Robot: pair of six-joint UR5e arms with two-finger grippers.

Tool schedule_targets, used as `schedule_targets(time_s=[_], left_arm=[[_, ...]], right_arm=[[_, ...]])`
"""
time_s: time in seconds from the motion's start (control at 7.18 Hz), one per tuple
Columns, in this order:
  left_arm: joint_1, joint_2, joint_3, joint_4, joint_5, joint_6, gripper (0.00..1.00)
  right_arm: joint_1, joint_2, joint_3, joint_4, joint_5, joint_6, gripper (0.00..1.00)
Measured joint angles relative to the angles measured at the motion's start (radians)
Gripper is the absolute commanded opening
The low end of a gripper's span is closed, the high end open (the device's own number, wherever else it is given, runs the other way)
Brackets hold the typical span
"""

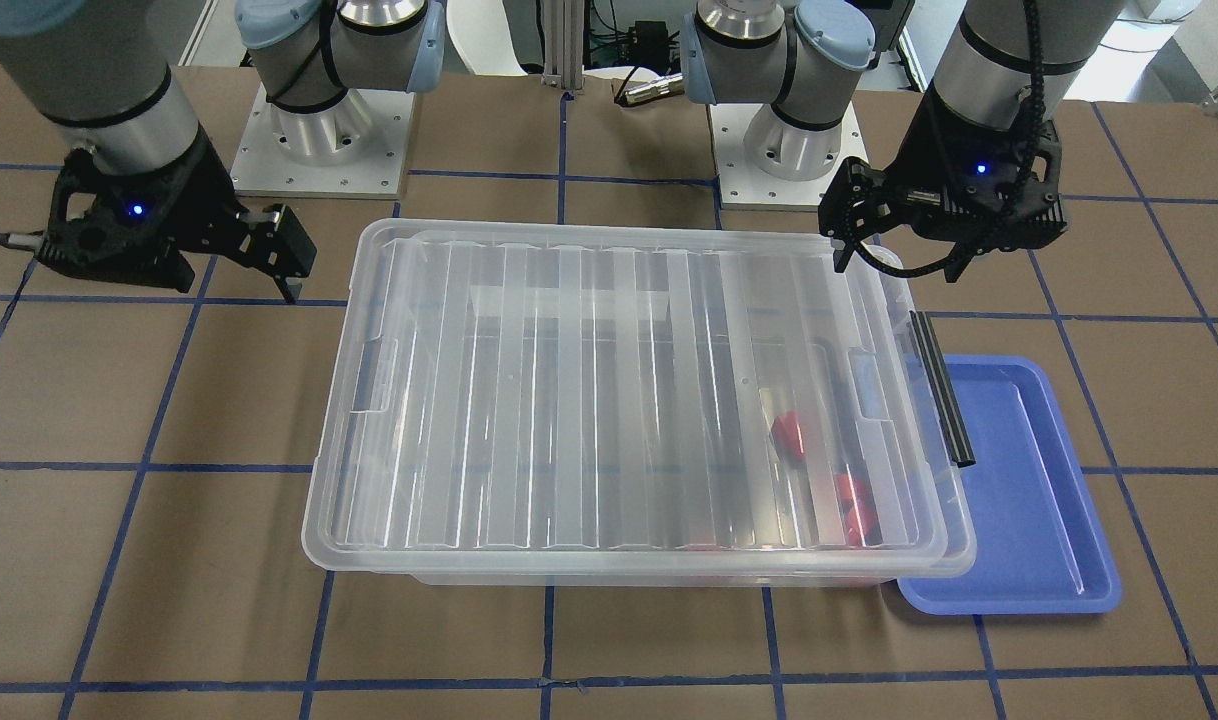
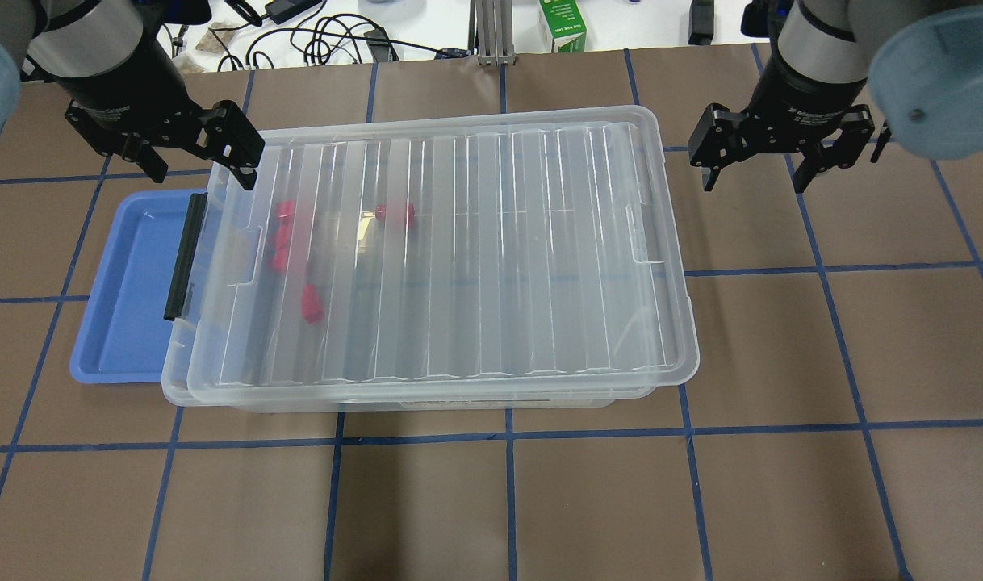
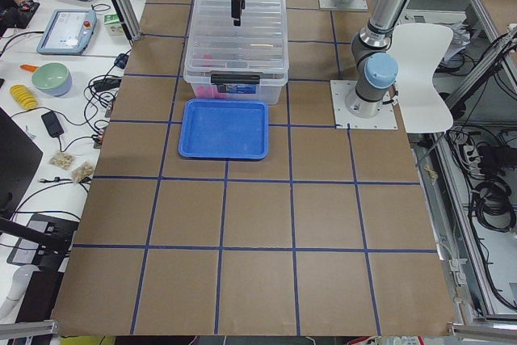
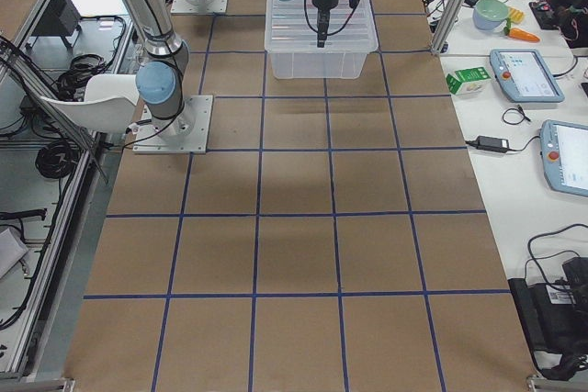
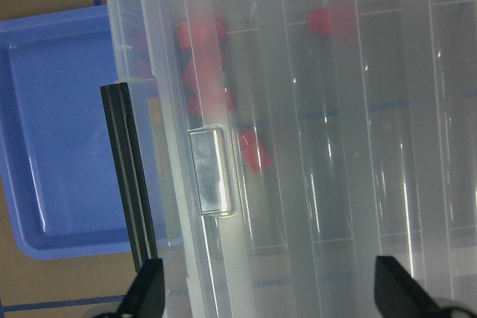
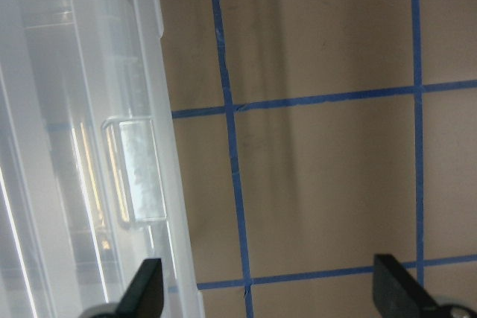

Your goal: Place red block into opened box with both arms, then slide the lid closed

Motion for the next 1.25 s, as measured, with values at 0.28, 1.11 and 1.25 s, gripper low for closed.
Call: schedule_targets(time_s=[0.28,1.11,1.25], left_arm=[[0.000,-0.001,0.000,0.000,0.000,-0.004,1.00],[0.000,-0.002,0.000,0.000,-0.002,-0.011,1.00],[0.000,-0.002,0.000,0.000,-0.003,-0.010,1.00]], right_arm=[[0.001,-0.046,-0.002,0.096,0.033,0.008,1.00],[0.011,-0.052,0.009,0.153,0.027,0.013,1.00],[0.011,-0.052,0.009,0.150,0.012,0.013,1.00]])
